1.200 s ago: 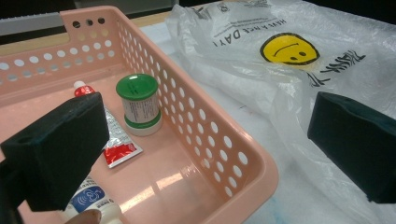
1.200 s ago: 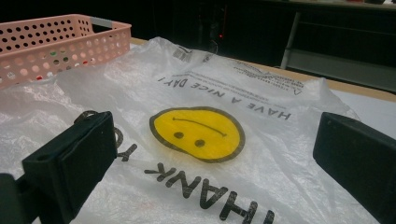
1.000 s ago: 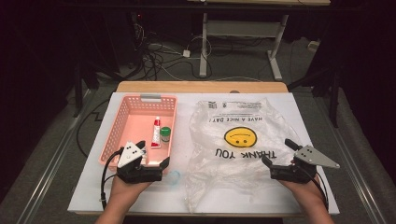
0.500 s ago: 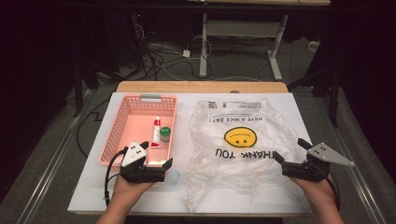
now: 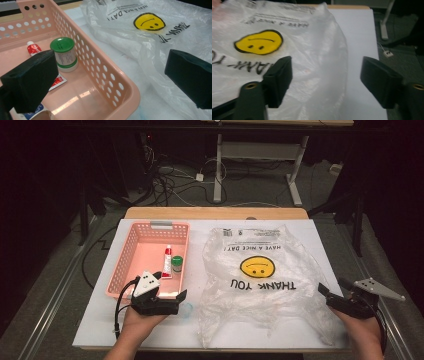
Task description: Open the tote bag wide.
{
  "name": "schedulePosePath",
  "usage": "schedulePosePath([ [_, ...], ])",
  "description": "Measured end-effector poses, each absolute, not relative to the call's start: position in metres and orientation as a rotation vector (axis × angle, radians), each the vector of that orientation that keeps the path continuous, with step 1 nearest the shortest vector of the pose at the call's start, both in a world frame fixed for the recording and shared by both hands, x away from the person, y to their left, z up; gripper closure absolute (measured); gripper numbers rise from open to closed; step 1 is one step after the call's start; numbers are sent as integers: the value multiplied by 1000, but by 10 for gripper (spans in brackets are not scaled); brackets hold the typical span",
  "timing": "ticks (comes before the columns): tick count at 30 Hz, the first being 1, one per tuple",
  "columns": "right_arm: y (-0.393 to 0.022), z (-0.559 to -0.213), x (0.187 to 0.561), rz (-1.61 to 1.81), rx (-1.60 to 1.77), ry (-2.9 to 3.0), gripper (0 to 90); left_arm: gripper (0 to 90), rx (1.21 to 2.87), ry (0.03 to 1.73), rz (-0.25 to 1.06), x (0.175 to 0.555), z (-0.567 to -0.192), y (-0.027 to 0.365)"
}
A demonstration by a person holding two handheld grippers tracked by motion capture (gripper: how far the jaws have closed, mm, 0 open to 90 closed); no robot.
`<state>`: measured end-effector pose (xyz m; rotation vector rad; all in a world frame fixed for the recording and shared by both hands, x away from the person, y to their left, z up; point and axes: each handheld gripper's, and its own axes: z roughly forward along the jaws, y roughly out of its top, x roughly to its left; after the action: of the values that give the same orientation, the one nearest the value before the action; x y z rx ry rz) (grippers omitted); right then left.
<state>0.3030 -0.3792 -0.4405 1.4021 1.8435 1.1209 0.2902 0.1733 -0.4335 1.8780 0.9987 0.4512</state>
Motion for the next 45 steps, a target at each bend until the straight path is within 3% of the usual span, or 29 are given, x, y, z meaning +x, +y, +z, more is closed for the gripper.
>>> schedulePosePath([
  [1,-384,-445,305,1107,1448,1840,335,0,1882,996,453,290,-434,173],
  [13,-394,-463,318,1053,1596,1915,438,0,1923,1005,491,289,-431,172],
  [18,-394,-471,319,1033,1594,1981,538,0,1898,979,543,283,-427,176],
  [28,-388,-473,311,1012,1532,2027,886,0,1897,992,522,275,-428,188],
  [33,-384,-469,298,1044,1512,2023,900,0,1874,980,453,272,-429,189],
  [45,-349,-465,249,1109,1377,2141,896,0,1868,999,495,278,-432,190],
])
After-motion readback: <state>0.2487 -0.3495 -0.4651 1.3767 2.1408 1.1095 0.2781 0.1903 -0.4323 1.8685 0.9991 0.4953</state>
